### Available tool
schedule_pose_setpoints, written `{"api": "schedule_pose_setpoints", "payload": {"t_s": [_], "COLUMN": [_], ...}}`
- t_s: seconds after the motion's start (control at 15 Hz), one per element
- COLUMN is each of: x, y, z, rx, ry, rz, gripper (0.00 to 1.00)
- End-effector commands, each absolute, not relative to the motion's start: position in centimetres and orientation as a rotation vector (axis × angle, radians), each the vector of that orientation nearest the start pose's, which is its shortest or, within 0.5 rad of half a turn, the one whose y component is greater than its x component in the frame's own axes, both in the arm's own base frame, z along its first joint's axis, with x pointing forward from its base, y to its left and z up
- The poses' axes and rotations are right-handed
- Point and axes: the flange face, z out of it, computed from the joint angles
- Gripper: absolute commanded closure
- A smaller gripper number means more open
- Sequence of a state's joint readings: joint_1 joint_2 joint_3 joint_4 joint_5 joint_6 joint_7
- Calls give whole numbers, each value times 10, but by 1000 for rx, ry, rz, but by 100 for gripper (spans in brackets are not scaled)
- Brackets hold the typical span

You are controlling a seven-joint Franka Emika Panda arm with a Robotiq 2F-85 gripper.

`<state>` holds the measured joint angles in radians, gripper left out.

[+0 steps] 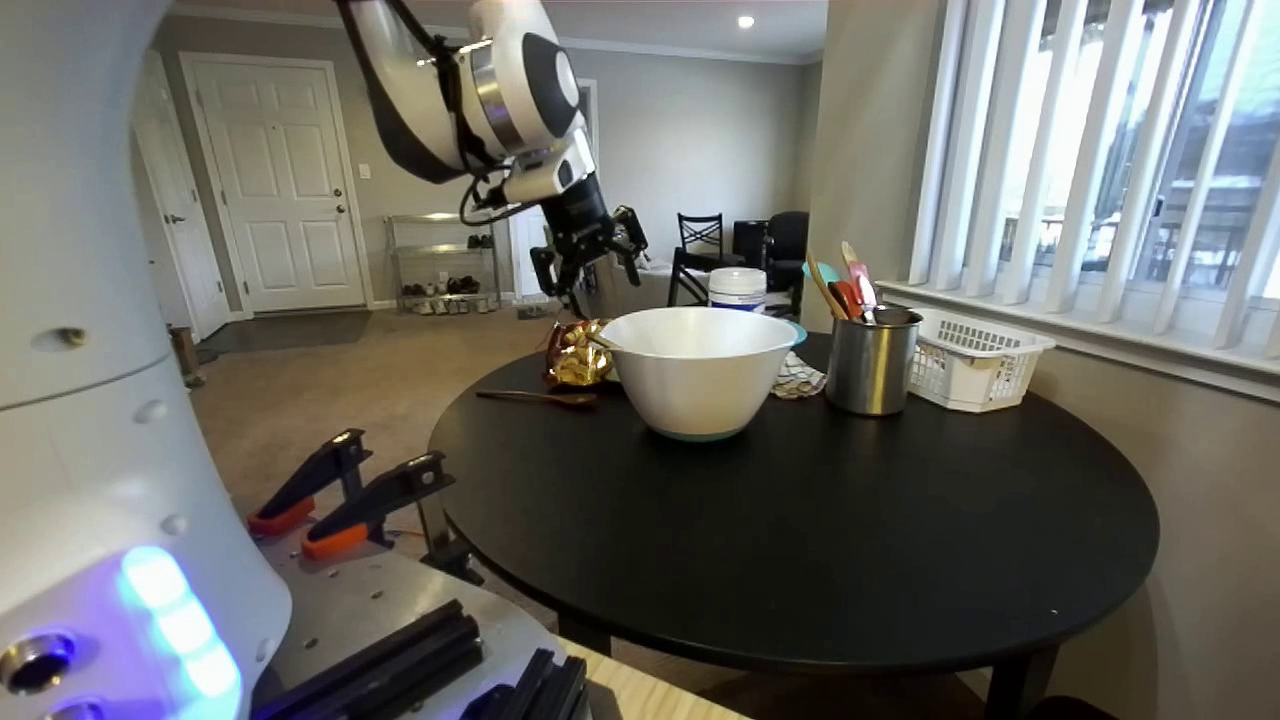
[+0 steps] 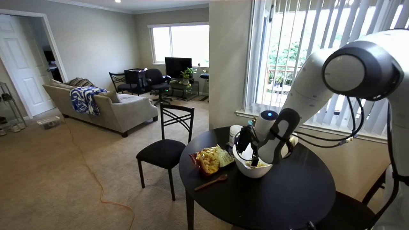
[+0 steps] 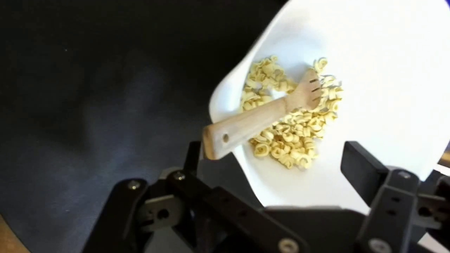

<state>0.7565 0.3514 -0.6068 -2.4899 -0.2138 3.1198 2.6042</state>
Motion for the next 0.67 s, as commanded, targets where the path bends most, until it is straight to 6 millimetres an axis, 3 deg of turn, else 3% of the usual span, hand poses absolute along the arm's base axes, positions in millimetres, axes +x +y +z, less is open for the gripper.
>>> {"api": "schedule_pose_setpoints", "payload": {"t_s": [0.0,0.33,0.6], "x": [464,451,453], "y": [116,147,150], "z": [175,176,172], "rx": [-1351,-1472,-1497], "ry": [2505,2378,2330], "rz": [-420,-539,-627], "gripper": [0,0,0]}}
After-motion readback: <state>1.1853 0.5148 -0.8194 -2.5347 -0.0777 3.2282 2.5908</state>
